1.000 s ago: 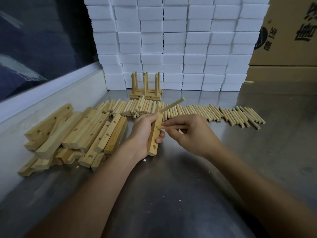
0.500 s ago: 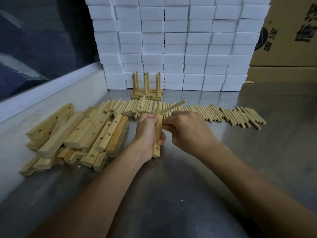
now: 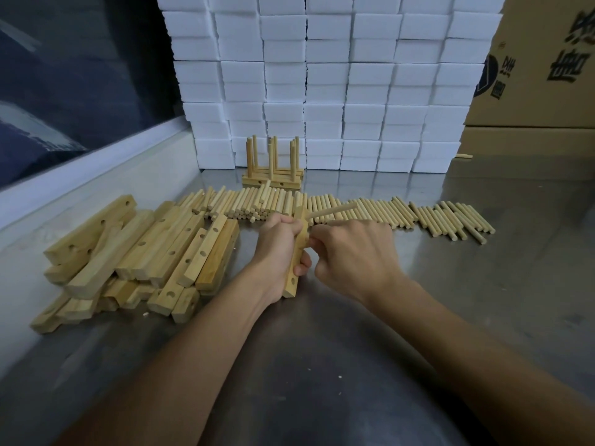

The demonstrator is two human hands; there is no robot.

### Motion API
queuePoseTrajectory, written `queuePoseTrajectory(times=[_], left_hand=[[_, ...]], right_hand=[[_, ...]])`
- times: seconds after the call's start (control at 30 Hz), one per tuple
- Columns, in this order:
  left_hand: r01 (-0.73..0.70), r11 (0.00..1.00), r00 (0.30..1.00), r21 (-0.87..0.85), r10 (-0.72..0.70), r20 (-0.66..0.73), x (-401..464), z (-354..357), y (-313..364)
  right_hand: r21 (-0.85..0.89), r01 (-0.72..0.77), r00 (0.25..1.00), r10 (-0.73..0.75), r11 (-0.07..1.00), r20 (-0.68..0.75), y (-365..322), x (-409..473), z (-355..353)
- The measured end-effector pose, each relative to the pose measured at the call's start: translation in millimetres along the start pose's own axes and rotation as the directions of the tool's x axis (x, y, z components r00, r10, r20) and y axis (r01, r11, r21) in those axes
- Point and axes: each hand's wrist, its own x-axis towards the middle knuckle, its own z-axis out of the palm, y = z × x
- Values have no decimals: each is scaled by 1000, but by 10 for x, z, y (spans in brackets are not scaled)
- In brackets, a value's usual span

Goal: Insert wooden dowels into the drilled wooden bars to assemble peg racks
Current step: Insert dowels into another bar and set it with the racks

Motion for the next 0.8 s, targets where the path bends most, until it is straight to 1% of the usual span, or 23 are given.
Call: queuePoseTrajectory(times=[0.17, 0.2, 0.23, 0.3, 0.33, 0.37, 0.5, 0.67, 0.73, 0.8], left_hand=[[-22, 999, 1000, 38, 23, -15, -15, -11, -10], [-22, 999, 1000, 38, 23, -18, -18, -12, -9], [-22, 999, 999, 33, 23, -23, -17, -10, -7], [-24, 1000, 999, 9, 24, -39, -24, -13, -4], [-27, 1000, 999, 5, 27, -43, -25, -15, -2], [-29, 999, 999, 13, 30, -44, -23, -14, -2], [-37, 999, 999, 32, 38, -19, -20, -3, -17], [-61, 998, 998, -15, 61, -4, -26, -1, -25], [-59, 998, 998, -15, 58, -8, -16, -3, -26], [-42, 998, 999, -35, 42, -15, -18, -11, -26]], right_hand=[[12, -185, 978, 183, 983, 102, -71, 140, -20], [8, -196, 975, 194, 981, 105, -80, 151, -27], [-15, -169, 981, 170, 986, 90, -90, 153, -33], [-89, -66, 997, 70, 994, 45, -121, 135, -37], [-109, -41, 998, 45, 993, 35, -134, 126, -40], [-107, -50, 998, 54, 993, 39, -138, 120, -46], [34, -269, 960, 265, 963, 92, -142, 157, -59], [154, -374, 922, 349, 915, 165, -99, 214, -20], [152, -334, 938, 314, 930, 144, -63, 183, -2], [137, -214, 974, 199, 967, 111, -38, 124, 11]])
